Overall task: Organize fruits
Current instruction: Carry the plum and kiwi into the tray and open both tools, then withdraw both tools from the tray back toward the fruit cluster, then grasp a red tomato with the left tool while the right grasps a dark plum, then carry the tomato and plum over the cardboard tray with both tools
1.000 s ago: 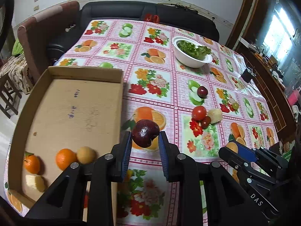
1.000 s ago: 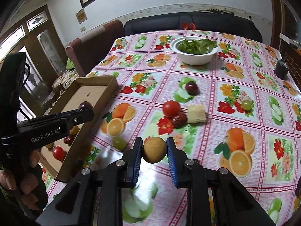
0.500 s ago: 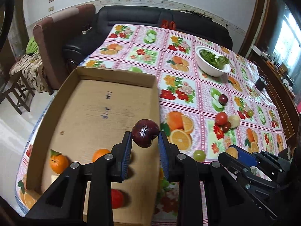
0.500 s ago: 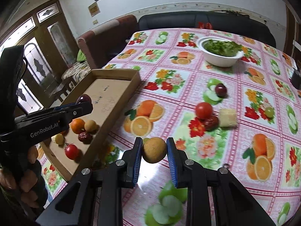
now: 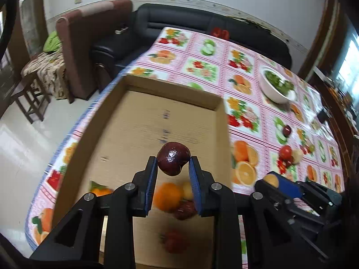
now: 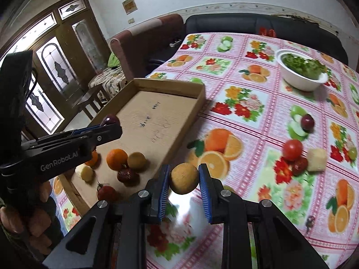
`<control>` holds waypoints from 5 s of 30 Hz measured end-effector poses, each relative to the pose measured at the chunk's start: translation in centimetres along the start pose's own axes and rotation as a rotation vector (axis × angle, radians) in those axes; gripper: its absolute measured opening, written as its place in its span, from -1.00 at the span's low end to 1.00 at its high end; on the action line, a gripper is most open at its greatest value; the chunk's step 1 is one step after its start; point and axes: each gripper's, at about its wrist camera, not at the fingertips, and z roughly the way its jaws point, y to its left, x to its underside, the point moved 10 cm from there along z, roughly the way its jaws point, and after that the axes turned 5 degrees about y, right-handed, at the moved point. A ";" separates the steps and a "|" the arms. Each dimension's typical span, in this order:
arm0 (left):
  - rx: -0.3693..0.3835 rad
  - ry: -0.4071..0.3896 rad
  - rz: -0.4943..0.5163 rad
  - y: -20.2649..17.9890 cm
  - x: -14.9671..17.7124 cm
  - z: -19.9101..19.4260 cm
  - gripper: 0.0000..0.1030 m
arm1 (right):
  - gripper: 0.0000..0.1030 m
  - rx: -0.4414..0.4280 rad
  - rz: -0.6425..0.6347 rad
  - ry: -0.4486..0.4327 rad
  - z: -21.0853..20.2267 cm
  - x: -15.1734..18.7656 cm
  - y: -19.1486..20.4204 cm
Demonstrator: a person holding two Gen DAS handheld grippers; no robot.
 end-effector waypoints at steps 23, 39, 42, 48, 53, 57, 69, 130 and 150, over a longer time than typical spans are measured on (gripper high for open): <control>-0.072 0.125 -0.136 6.1 1.2 5.0 -0.48 | -0.49 -0.026 -0.130 0.109 9.8 -3.7 6.4; 0.034 0.024 -0.229 5.6 0.2 0.1 -0.07 | -0.09 -0.087 -0.062 0.002 4.3 -4.2 4.9; 0.049 0.019 -0.209 4.4 0.0 -0.5 -0.07 | -0.09 -0.080 -0.022 -0.026 2.1 -3.5 3.1; 0.079 0.013 -0.162 1.8 0.1 -1.4 -0.07 | -0.09 -0.048 0.053 -0.048 -0.8 -1.7 -1.2; 0.109 0.017 -0.114 -1.2 0.6 -2.2 -0.07 | -0.05 -0.011 0.118 -0.067 -3.3 0.8 -5.0; 0.138 0.026 -0.054 -4.4 1.4 -2.5 -0.07 | -0.05 0.036 0.159 -0.061 -4.6 3.2 -7.8; 0.196 0.090 0.090 -12.6 4.2 -1.6 -0.07 | -0.04 0.143 0.265 -0.082 -7.9 7.6 -14.8; 0.245 0.198 0.164 -22.9 1.9 7.7 -0.38 | -0.45 0.094 0.337 -0.211 -9.8 -0.2 -20.5; 0.090 0.047 0.101 -14.2 2.4 1.4 -0.37 | -0.46 0.042 0.256 -0.144 -7.7 2.0 -12.9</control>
